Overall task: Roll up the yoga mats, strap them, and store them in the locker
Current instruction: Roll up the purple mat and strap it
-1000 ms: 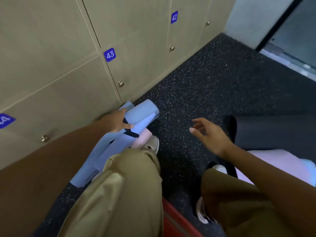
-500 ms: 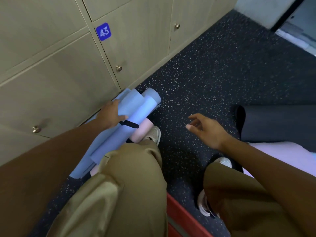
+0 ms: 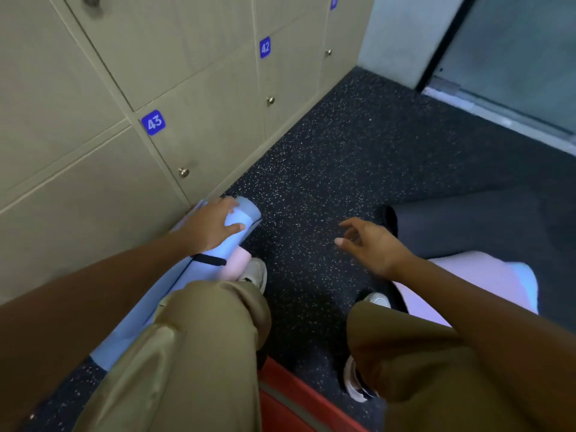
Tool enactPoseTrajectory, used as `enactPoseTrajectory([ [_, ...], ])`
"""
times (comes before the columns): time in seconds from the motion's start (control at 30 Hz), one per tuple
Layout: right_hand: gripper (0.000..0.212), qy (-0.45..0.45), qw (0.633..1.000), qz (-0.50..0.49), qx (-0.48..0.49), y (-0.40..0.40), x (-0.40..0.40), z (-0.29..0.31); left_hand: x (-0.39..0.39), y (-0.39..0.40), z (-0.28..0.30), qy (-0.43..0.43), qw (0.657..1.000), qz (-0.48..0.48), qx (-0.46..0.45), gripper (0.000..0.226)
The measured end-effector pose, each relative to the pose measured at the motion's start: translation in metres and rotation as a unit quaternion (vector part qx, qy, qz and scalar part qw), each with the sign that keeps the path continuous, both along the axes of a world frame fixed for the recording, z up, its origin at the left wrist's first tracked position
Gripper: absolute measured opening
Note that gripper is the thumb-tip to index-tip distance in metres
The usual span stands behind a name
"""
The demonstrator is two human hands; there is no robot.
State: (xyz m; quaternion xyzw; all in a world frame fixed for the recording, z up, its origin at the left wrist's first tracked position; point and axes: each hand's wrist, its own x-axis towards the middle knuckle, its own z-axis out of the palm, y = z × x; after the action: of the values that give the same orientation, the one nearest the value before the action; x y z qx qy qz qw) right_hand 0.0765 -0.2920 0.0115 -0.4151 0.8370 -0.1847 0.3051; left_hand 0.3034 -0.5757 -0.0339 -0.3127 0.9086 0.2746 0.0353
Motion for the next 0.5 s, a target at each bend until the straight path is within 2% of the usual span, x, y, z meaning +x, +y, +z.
enactPoseTrajectory([
  [0.27, 0.050, 0.050, 0.995, -0.077, 0.033, 0.096, -0.055, 0.025, -0.105, 0.078, 0.037, 0.003, 0.990, -0.143, 0.009, 0.050],
  [0.5, 0.045, 0.063, 0.987, -0.127, 0.080, 0.153, -0.099, -0.017, -0.173, 0.138, 0.020, -0.053, 0.967, -0.251, -0.005, 0.040],
])
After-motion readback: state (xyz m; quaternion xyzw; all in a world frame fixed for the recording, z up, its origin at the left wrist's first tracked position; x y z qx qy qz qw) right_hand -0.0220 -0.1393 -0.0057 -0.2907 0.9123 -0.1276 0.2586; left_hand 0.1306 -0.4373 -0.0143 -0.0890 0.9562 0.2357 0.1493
